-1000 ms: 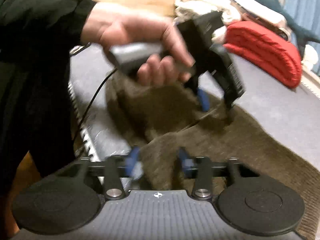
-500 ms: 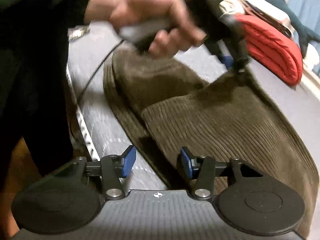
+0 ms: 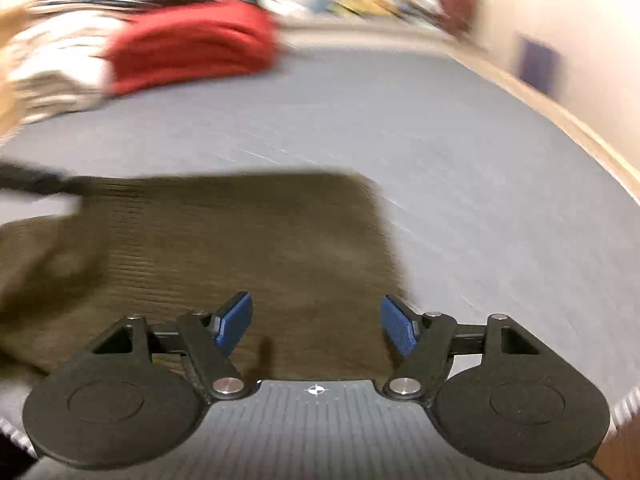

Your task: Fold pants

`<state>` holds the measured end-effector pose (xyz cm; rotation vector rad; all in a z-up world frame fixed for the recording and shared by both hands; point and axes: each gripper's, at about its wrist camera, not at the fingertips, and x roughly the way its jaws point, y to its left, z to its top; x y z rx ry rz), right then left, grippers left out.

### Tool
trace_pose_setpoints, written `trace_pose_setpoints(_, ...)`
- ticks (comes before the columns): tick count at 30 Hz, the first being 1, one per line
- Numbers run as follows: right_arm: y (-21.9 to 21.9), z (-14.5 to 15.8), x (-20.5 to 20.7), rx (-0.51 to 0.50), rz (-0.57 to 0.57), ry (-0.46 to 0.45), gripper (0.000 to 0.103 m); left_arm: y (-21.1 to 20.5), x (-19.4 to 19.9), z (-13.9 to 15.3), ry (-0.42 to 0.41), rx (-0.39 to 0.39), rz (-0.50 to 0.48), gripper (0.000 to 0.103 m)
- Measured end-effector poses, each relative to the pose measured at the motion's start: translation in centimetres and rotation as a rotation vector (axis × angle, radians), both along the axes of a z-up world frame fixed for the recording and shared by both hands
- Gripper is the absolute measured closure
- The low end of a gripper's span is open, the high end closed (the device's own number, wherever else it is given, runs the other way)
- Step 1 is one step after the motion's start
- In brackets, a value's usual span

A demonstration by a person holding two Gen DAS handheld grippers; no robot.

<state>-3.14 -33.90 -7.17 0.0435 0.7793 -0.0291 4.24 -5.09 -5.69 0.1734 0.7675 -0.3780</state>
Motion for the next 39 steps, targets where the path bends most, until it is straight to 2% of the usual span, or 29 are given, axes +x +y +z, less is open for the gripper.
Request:
trace_pose_setpoints(3,-2.9,-1.9,0.7,0.122,-0.096,0.119,0.023,-0.9,-0.2,-0.6,0.018,0.008,-0.026,0.044)
trace_pose_setpoints(7,-4.3,-3.1,0.6,0.229,-0.104,0.143,0.025,-0.7,0.2,-0.4,0.014,0.007,-0.026,0.044)
trace_pose_setpoints(9,-5.1,-3.3,0.4,0.331,-0.110,0.152,0.039,-0.4,0.4,0.1,0.013,-0.014,-0.017,0.044)
trace_pose_setpoints(12,-5.7,-3.0,-0.1,0.371,-0.125,0.130,0.058,0.0,0.1,0.9,0.009,-0.050,-0.006,0.044)
trace_pose_setpoints(14,-6.2,-2.1,-0.6,0.407,-0.118,0.100,0.073,0.4,0.1,1.5,0.021,-0.103,0.002,0.044)
trace_pose_setpoints(16,-5.0,-0.3,-1.5,0.362,-0.069,0.022,0.077,0.8,0.1,2.2,0.043,-0.185,0.012,0.044)
trace_pose_setpoints(18,-2.2,1.9,-3.1,0.252,0.041,-0.092,0.078,1.1,-0.1,3.2,0.061,-0.277,0.003,0.032)
trace_pose_setpoints(19,-0.8,2.9,-3.9,0.191,0.107,-0.153,0.079,1.1,-0.2,3.6,0.069,-0.323,-0.007,0.022)
trace_pose_setpoints(20,1.0,3.9,-4.9,0.126,0.181,-0.217,0.079,1.1,-0.3,4.1,0.083,-0.378,-0.027,0.019)
trace_pose_setpoints(24,7.6,5.5,-8.8,-0.067,0.449,-0.381,0.079,0.9,-0.9,5.7,0.138,-0.542,-0.117,0.014)
trace_pose_setpoints(26,10.5,5.5,-10.1,-0.147,0.544,-0.409,0.079,0.5,-1.2,6.0,0.159,-0.565,-0.153,0.012)
trace_pose_setpoints(28,13.1,4.9,-10.9,-0.205,0.621,-0.427,0.079,0.0,-1.5,5.9,0.179,-0.519,-0.162,0.012)
trace_pose_setpoints(30,15.3,4.3,-11.4,-0.247,0.687,-0.437,0.079,0.0,-1.7,5.4,0.180,-0.455,-0.133,0.012)
trace_pose_setpoints(32,17.2,4.0,-11.9,-0.296,0.745,-0.456,0.079,0.5,-1.4,4.8,0.201,-0.447,-0.115,0.012)
trace_pose_setpoints(33,18.2,3.9,-12.2,-0.316,0.772,-0.462,0.079,1.0,-1.3,4.6,0.204,-0.450,-0.100,0.013)
trace_pose_setpoints(36,20.5,3.5,-12.8,-0.336,0.834,-0.459,0.079,2.5,-1.1,4.1,0.190,-0.393,-0.027,0.037)
trace_pose_setpoints(38,21.7,3.4,-12.9,-0.343,0.863,-0.454,0.079,3.8,-0.8,3.8,0.188,-0.339,0.041,0.081)
trace_pose_setpoints(39,22.2,3.5,-12.9,-0.345,0.868,-0.453,0.079,4.8,-0.7,3.5,0.196,-0.352,0.062,0.082)
